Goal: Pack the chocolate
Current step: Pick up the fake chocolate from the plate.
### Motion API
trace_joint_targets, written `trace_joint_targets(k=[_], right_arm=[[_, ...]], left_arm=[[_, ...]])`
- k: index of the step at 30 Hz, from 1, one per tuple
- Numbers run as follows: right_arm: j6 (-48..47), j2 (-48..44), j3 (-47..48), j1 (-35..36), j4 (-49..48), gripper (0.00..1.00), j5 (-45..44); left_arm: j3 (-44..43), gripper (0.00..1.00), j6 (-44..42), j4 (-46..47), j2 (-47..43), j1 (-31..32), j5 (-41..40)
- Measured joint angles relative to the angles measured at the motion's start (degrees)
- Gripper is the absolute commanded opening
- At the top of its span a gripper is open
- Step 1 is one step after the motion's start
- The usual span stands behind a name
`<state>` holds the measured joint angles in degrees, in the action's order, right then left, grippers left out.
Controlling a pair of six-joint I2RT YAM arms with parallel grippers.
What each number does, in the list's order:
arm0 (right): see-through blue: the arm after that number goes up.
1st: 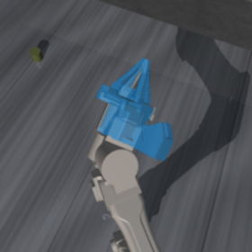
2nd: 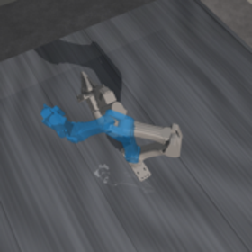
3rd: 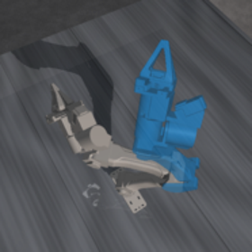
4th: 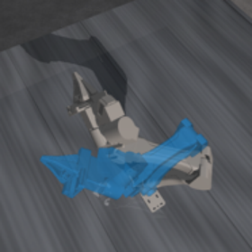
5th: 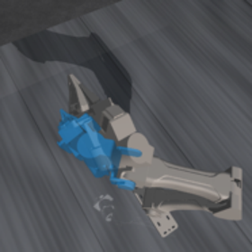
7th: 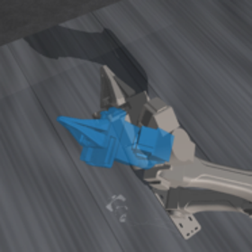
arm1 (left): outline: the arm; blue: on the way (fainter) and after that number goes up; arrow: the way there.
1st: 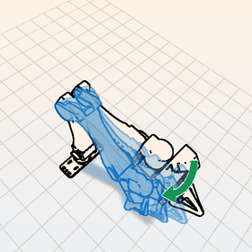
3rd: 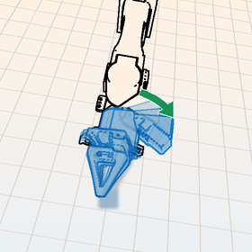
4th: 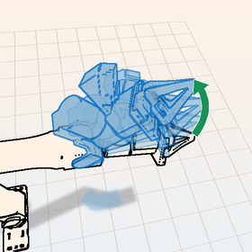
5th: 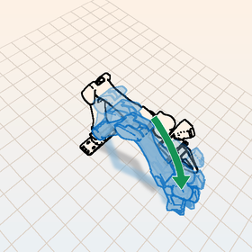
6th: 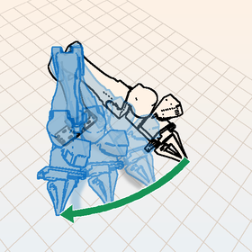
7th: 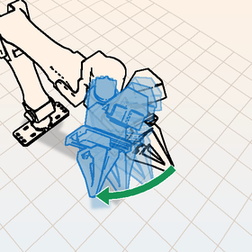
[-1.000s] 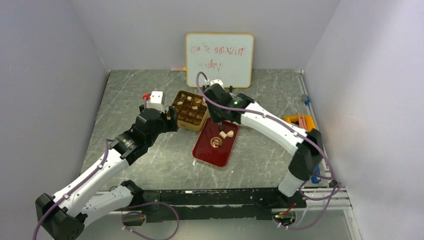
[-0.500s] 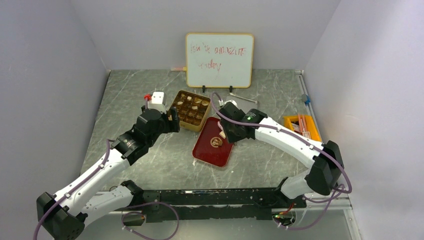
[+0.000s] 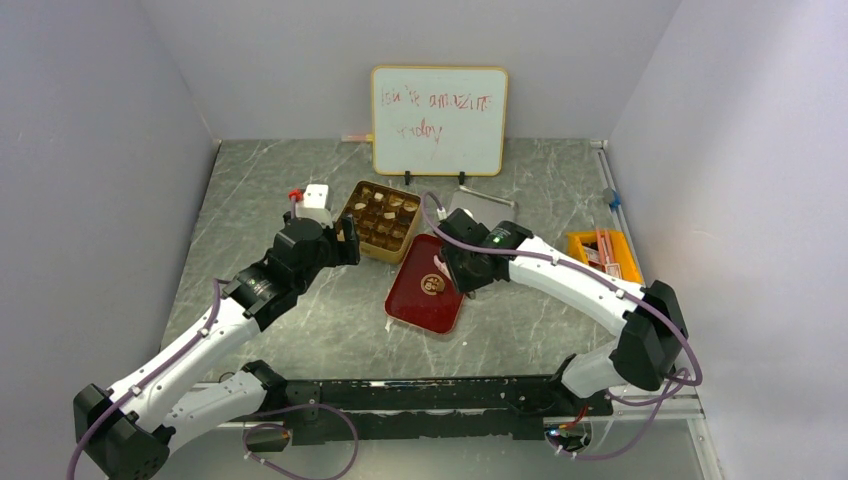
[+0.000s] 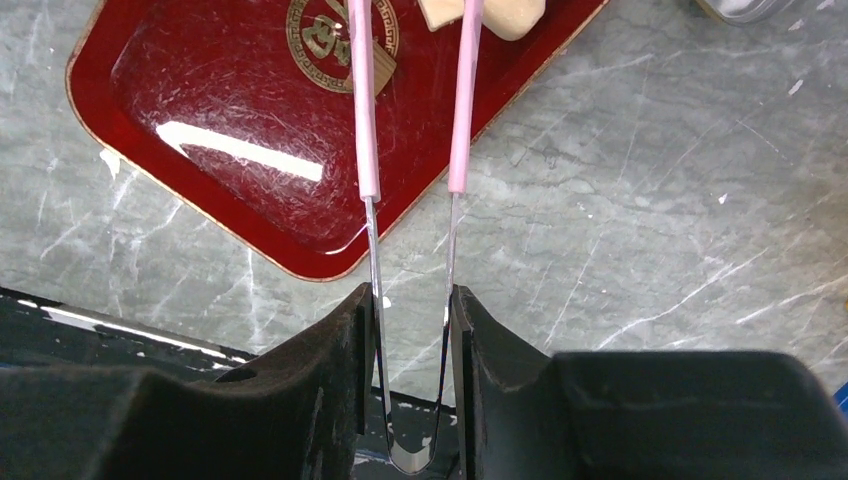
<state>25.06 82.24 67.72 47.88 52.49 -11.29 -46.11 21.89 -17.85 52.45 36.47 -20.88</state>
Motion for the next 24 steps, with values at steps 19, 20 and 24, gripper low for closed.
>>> trace_joint_targets(k=[19, 20, 24], right_arm=[[-1.8, 1.0, -4.5, -2.4, -1.4, 0.35, 2.4], [-2.0, 1.2, -4.6, -2.7, -1.6, 0.35, 2.5], [-3.1, 2.9, -4.7, -3.5, -3.1, 0.35, 3.0]], left_arm=[[0.5, 0.84, 0.1, 0.1, 0.0, 0.0, 0.0], [0.6, 0.84, 0.1, 0.0, 0.0, 0.0, 0.0], [0.8, 0.84, 0.1, 0.0, 0.0, 0.0, 0.0]])
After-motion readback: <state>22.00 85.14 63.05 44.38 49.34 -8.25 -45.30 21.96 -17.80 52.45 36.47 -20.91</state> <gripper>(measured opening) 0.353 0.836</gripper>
